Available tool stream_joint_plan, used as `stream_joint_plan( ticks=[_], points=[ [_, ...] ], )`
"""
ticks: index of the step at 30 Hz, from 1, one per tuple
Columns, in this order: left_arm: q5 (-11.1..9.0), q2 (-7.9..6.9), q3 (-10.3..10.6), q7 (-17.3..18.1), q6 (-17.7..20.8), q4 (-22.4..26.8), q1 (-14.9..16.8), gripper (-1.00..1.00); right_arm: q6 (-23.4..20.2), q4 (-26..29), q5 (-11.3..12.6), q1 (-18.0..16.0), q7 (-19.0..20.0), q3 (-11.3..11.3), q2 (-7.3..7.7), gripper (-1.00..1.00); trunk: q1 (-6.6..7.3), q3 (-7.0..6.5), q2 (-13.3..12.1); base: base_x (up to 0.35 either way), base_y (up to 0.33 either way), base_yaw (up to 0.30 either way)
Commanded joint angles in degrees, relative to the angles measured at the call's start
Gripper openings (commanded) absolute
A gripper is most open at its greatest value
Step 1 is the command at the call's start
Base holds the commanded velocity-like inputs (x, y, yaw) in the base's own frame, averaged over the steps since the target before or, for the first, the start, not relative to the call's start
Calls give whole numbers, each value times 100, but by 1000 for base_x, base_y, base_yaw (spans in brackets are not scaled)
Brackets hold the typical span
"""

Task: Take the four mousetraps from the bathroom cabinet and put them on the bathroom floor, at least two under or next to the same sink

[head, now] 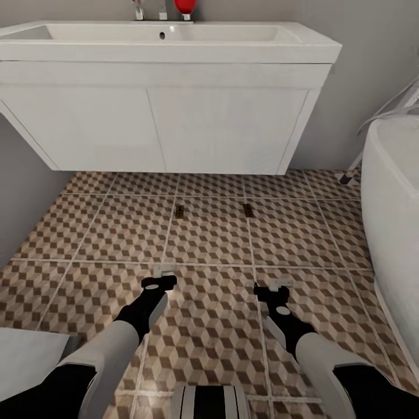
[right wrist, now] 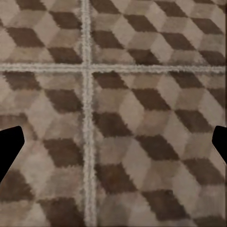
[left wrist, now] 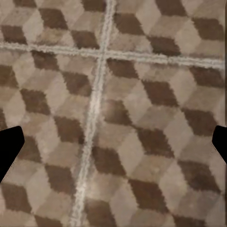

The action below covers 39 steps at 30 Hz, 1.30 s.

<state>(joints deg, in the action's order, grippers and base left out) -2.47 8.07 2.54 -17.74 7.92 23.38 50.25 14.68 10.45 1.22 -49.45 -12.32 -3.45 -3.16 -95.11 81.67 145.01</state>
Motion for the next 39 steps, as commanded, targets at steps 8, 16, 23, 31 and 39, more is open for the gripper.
stream_joint_plan(
  ticks=[8,16,23,31,39],
  points=[
    [-5,6,28,-41,35,-90,1,100,18,-119,23,-3,-31,-41,10,100,21,-174,-10,0,0,0],
    [-2,-19,24,-70,39,-128,0,100,18,-170,26,-3,-27,-42,10,100,42,-352,-20,0,0,0],
    [-12,-69,13,-81,49,-165,1,100,5,-186,4,-3,-15,-44,10,100,60,-507,-30,0,0,0],
    [-11,-95,10,-98,54,-192,2,100,-12,-154,2,-3,-33,-46,7,100,81,-684,-40,0,0,0],
    [-44,-153,10,-75,48,-258,1,100,-36,-100,1,-3,-229,-60,-21,100,101,-861,-51,0,0,0]
  ],
)
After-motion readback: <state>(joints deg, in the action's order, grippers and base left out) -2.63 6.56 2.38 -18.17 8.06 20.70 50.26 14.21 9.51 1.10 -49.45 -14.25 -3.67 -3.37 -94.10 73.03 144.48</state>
